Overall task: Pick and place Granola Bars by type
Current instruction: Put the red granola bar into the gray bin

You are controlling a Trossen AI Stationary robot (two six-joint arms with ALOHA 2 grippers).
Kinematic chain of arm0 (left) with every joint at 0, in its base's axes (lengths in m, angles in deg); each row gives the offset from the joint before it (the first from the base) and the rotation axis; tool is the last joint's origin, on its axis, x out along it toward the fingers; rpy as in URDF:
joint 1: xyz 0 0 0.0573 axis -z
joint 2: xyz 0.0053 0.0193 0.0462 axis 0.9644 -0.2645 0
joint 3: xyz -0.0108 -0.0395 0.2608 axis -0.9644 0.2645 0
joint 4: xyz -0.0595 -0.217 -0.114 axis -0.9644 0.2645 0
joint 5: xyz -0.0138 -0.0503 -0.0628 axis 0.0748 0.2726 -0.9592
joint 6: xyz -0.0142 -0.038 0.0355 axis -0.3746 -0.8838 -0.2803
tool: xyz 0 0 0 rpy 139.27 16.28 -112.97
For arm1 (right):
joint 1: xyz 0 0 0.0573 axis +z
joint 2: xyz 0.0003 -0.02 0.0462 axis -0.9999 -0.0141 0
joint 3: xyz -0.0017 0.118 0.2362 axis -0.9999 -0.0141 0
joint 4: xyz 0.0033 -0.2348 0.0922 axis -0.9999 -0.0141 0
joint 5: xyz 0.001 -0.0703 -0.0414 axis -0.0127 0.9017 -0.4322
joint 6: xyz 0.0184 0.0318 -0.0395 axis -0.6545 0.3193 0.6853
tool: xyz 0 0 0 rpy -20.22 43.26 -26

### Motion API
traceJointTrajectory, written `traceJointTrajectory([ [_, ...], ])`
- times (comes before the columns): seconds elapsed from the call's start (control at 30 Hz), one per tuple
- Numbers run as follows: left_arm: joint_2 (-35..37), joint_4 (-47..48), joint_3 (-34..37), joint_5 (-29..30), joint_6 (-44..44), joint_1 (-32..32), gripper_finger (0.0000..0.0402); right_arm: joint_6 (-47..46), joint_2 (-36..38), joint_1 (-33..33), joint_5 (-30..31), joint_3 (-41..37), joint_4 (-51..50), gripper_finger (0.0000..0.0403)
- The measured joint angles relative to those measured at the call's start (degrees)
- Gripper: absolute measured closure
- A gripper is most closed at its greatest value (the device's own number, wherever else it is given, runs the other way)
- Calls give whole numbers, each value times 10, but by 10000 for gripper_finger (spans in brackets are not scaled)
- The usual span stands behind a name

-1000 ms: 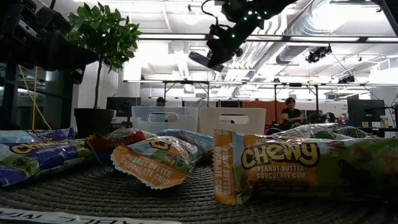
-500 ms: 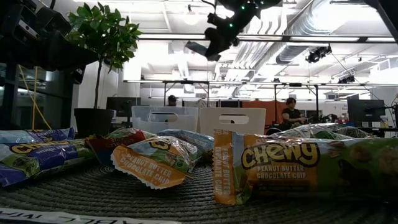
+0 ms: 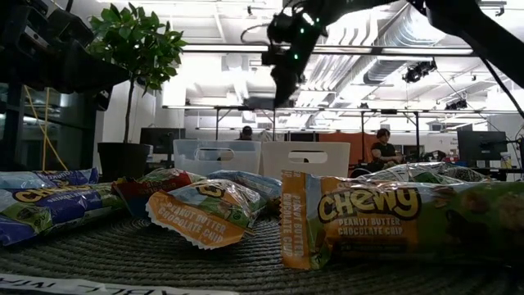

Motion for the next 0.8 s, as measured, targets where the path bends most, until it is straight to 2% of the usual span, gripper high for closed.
traceJointTrajectory([
  [0.27,0,0,0,0,0,0,401,4,-2,9,-3,-111,8,306],
  [0.4,0,0,0,0,0,0,401,5,-2,17,-24,-147,19,306],
  [0.67,0,0,0,0,0,0,401,-14,-5,37,-81,-157,91,306],
  [0.8,0,0,0,0,0,0,401,-31,-5,42,-85,-157,142,306],
])
